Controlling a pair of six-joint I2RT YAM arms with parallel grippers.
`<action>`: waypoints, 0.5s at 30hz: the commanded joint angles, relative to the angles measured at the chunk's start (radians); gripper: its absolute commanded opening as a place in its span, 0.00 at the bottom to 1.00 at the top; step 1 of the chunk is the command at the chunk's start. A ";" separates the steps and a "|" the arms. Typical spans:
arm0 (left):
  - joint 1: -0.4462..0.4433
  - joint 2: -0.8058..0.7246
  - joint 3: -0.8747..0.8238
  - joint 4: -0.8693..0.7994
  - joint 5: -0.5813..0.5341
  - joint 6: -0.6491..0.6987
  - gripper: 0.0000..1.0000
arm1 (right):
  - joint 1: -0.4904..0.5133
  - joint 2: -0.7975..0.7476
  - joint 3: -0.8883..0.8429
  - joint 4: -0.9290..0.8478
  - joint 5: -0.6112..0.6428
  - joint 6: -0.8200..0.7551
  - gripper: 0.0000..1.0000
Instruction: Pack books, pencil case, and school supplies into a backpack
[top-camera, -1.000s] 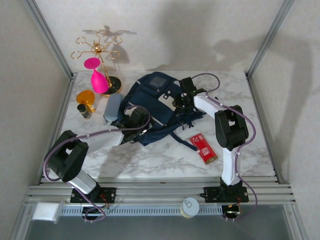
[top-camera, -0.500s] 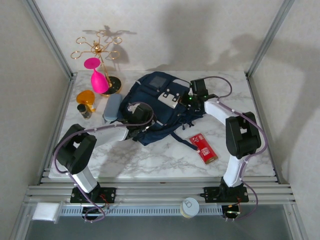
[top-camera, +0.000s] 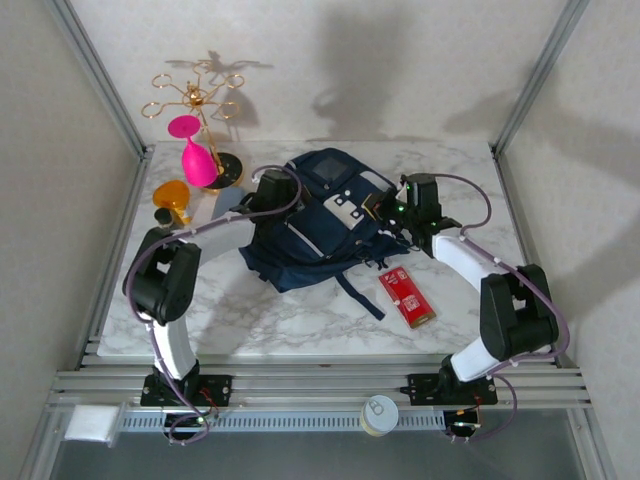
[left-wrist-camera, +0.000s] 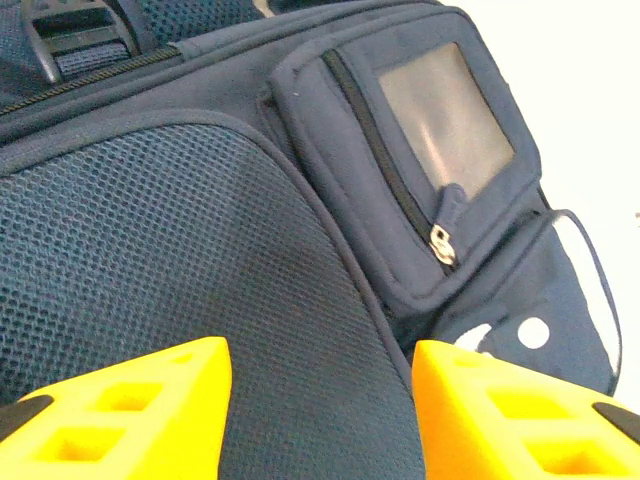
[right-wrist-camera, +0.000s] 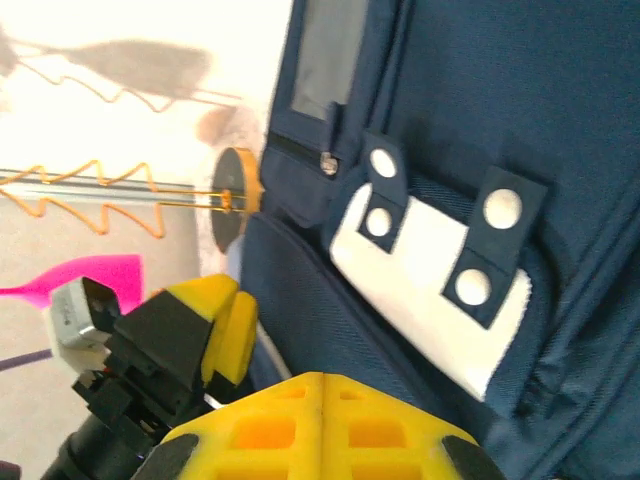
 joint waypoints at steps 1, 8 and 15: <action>-0.069 -0.167 -0.033 -0.113 0.011 -0.034 0.53 | -0.002 -0.016 0.029 -0.030 0.017 -0.005 0.00; -0.286 -0.354 -0.238 -0.198 -0.161 -0.236 0.53 | 0.012 0.090 0.129 -0.326 0.181 -0.237 0.36; -0.333 -0.399 -0.404 -0.177 -0.177 -0.328 0.47 | 0.111 0.175 0.200 -0.448 0.205 -0.349 0.45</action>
